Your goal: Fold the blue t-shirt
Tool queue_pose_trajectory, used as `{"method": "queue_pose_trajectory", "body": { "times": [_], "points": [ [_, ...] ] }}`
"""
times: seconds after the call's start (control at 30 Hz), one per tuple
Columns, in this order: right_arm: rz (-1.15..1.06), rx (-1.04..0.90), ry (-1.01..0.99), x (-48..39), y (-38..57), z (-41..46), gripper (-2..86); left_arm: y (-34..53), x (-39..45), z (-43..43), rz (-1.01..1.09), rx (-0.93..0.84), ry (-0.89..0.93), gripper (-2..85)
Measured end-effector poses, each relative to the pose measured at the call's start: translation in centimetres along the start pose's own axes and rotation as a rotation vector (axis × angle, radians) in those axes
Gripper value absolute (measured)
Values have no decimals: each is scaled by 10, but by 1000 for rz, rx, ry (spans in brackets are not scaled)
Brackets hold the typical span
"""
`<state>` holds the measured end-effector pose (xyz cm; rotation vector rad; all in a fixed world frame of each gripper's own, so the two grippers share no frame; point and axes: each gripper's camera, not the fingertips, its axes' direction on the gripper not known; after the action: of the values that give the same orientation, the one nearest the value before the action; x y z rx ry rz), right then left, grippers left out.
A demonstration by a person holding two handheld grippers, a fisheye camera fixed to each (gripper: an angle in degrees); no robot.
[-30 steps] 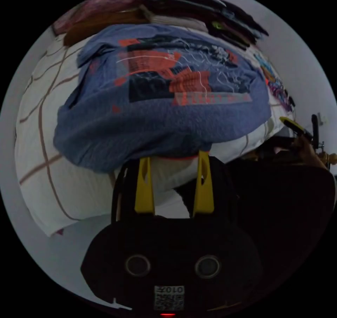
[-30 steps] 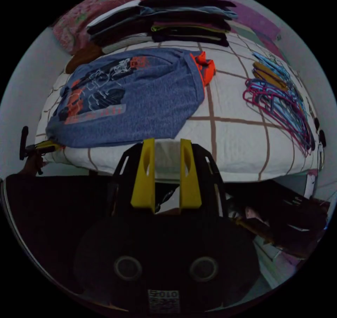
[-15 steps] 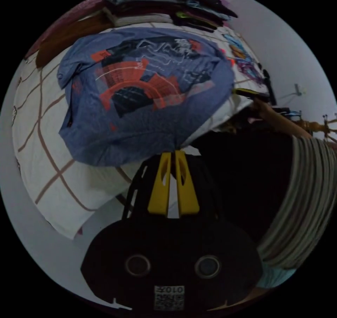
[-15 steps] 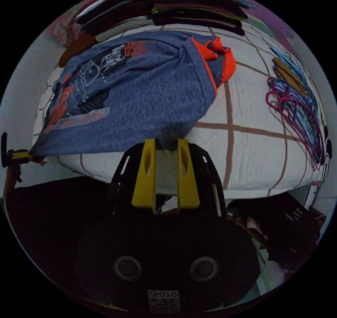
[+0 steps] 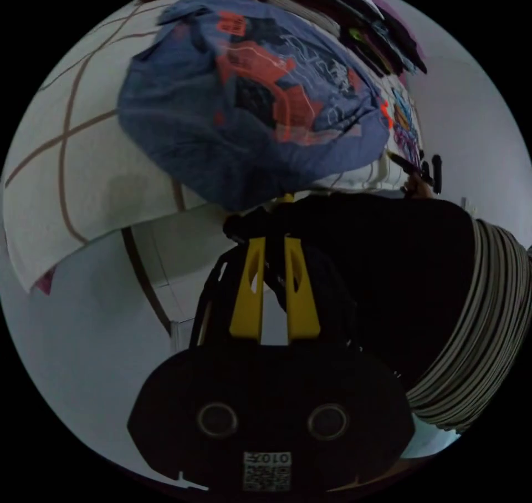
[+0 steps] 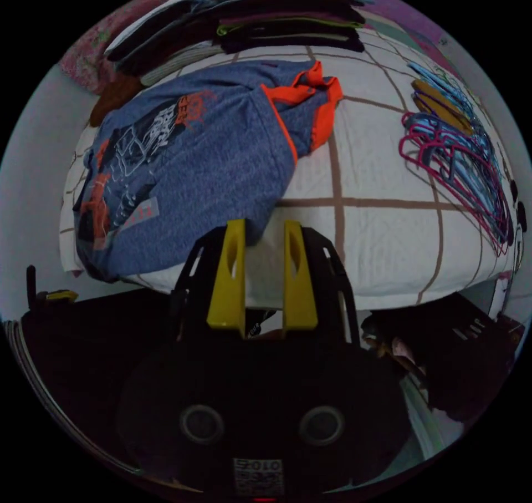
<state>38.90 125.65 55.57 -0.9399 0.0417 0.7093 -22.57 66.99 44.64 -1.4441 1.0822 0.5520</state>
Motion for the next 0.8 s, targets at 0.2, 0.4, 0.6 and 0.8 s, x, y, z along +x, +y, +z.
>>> {"method": "queue_pose_trajectory", "body": {
  "times": [0.2, 0.4, 0.6, 0.8],
  "points": [
    [42, -36, -82, 13, -15, 21, 109, -19, 7, -10, -18, 102, -53, 77],
    [18, -67, -7, 5, -24, 16, 39, -54, 52, -8, 149, 105, -106, 74],
    [-83, 105, 17, -13, -42, -30, 30, -90, 115, -10, 400, 127, -152, 65],
    [-296, 108, 165, -75, -70, -35, 36, -101, 141, -7, 455, 132, -118, 58]
  ]
}}
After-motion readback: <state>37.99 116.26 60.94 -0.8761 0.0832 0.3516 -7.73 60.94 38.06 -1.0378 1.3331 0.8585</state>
